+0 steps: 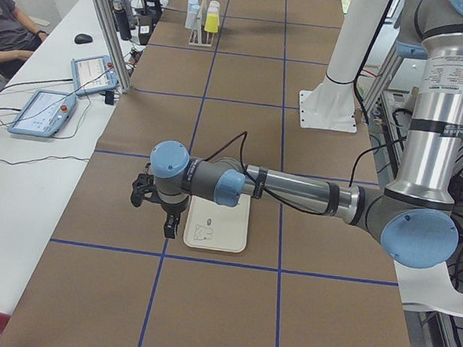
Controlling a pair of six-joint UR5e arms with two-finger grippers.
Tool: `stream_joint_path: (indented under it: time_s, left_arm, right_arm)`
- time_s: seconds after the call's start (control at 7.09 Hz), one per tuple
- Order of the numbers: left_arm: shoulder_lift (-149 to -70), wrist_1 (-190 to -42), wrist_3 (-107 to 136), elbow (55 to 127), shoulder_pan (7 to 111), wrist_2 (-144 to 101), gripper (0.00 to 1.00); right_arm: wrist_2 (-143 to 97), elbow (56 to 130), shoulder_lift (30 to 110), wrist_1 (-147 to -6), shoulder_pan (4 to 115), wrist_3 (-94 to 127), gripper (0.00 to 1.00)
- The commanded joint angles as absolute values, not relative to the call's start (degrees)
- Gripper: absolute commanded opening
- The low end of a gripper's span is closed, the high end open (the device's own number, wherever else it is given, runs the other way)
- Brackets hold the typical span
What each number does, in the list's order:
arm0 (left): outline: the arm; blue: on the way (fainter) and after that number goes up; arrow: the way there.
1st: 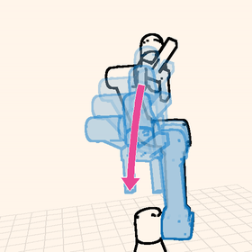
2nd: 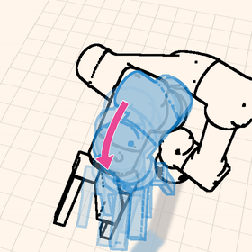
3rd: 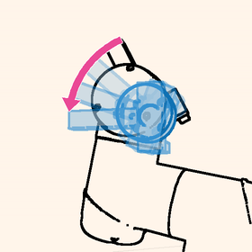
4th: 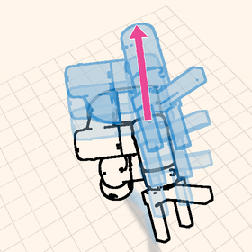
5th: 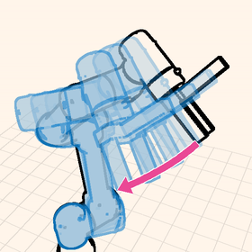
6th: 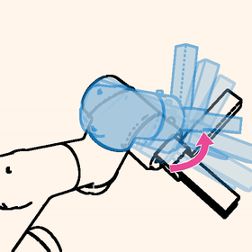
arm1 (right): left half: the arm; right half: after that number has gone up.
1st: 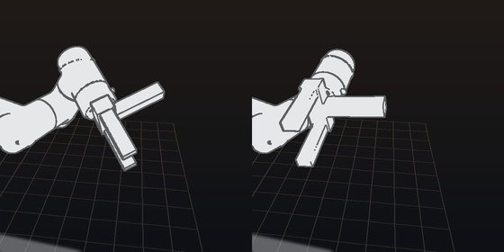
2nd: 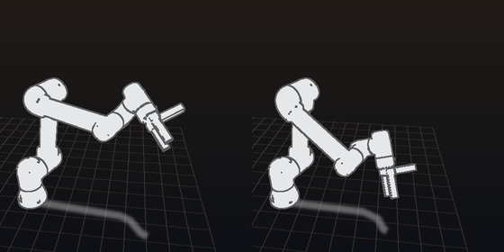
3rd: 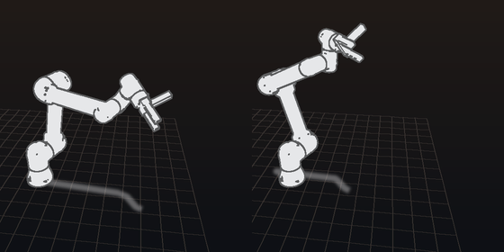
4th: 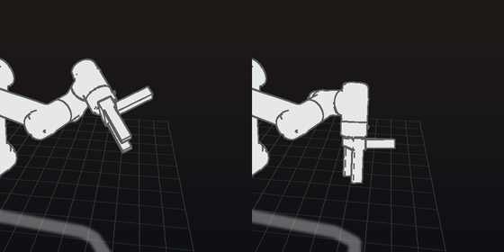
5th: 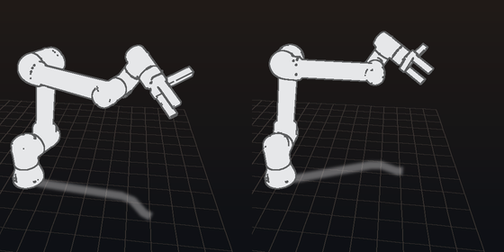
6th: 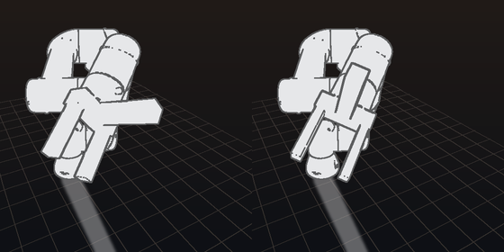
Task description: Transfer IKEA cup to right arm and place on rack
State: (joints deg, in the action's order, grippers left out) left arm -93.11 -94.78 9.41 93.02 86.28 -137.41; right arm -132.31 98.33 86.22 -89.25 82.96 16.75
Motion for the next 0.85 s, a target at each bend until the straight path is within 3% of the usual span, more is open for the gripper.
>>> stream_joint_path:
  time_s: [0.0,0.42,0.71]
  left_arm:
    - [-92.90,-94.83,9.93,91.68,86.05,-137.72,1.00]
    - [-91.93,-94.66,9.93,92.54,86.22,-137.90,1.00]
    - [-88.44,-96.05,9.93,92.90,86.13,-137.99,1.00]
  right_arm:
    - [-132.18,98.70,86.13,-89.56,82.44,16.44,0.99]
    - [-132.36,100.89,86.22,-89.73,80.87,16.44,0.99]
    - [-132.27,101.16,91.19,-88.08,80.95,16.35,0.99]
